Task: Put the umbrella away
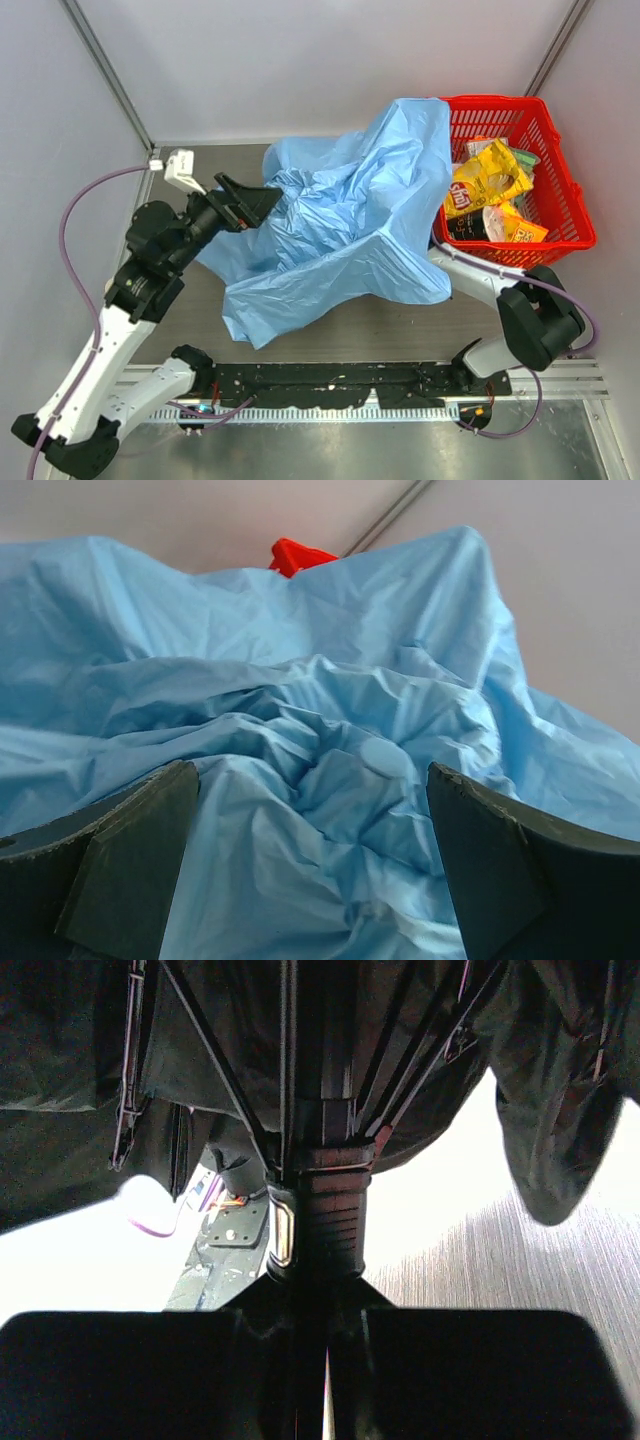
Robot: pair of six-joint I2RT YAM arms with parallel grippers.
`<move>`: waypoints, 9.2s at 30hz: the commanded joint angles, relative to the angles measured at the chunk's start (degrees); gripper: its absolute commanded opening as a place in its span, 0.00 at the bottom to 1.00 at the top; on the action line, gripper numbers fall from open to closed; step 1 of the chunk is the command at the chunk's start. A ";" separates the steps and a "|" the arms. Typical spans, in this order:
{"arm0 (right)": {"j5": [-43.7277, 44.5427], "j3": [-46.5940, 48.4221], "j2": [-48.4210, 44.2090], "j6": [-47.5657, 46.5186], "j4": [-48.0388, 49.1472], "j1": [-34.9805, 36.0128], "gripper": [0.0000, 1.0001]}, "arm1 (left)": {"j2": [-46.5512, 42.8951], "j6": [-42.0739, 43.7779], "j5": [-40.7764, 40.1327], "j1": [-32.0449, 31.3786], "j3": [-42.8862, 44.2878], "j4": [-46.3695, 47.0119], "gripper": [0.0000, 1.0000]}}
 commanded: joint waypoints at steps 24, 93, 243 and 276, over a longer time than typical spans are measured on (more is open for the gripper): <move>4.88 8.81 -0.69 -11.60 -10.25 3.71 0.01 | -5.37 -3.05 7.48 -0.01 -10.89 20.89 1.00; 25.98 -10.26 1.25 14.50 45.38 -2.61 0.01 | -20.92 -1.39 5.92 0.08 -7.11 -21.37 0.71; 25.45 -11.05 -11.77 -5.54 12.07 2.31 0.01 | -6.16 1.78 3.70 -6.78 -13.08 23.26 1.00; 42.21 -12.71 -15.45 -12.40 -4.53 12.07 0.21 | 5.37 -0.25 1.96 -9.59 -8.60 30.66 0.00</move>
